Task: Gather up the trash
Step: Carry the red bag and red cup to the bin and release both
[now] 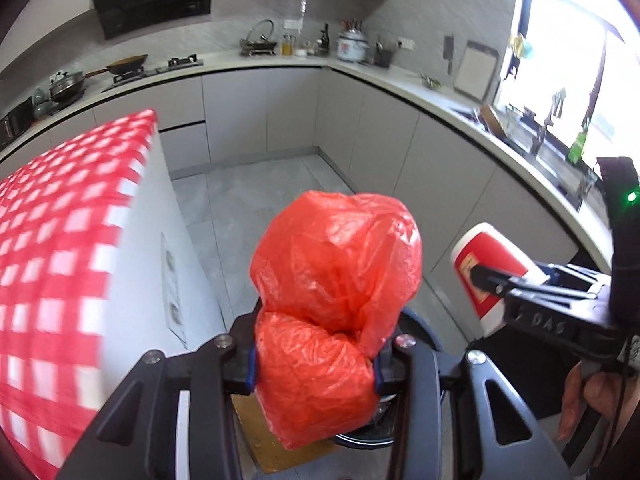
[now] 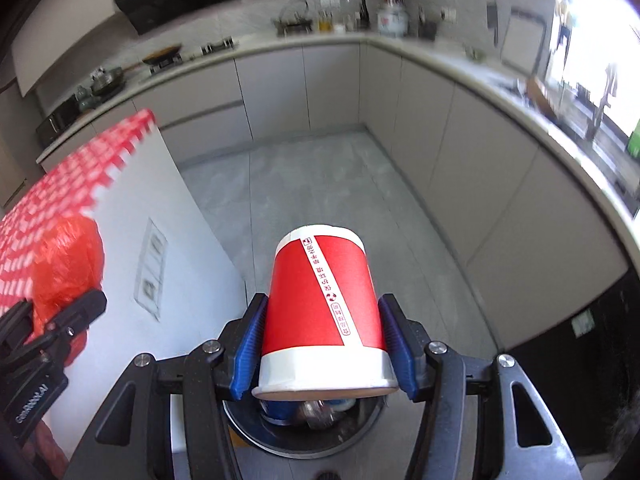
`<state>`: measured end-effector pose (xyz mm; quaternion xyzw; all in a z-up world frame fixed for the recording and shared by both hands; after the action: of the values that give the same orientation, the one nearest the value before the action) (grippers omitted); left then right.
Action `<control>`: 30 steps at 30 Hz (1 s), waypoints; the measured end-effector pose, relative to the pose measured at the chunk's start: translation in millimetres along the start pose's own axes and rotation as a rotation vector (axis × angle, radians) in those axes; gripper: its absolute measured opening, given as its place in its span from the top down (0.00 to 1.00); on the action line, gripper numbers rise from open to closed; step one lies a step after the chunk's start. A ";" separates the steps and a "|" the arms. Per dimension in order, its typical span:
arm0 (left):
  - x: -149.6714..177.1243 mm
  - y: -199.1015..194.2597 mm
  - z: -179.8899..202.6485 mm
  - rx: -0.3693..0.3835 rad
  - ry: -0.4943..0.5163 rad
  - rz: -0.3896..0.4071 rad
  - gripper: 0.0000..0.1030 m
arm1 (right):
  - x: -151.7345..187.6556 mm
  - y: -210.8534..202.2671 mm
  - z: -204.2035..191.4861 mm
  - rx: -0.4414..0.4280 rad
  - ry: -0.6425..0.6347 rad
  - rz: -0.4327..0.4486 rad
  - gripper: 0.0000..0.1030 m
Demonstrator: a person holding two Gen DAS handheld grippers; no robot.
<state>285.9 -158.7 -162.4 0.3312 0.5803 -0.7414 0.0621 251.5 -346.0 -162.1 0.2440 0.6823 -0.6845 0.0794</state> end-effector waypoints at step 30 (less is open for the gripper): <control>80.6 138.9 65.2 -0.068 -0.157 -0.170 0.11 | 19.7 113.1 76.0 0.025 0.005 -0.108 0.24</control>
<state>262.5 -238.2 -314.7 0.2194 0.6245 -0.7475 0.0557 267.2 -421.9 -275.9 0.2094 0.6860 -0.6958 0.0377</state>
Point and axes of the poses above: each gripper's, at about its wrist camera, not at the fingertips, and y roughly the way its jaws point, z to its right, x to its underside, the point moved 8 cm from there along y, roughly the way its jaws point, and after that the axes turned 9 degrees about -z, right-handed, at the moved point
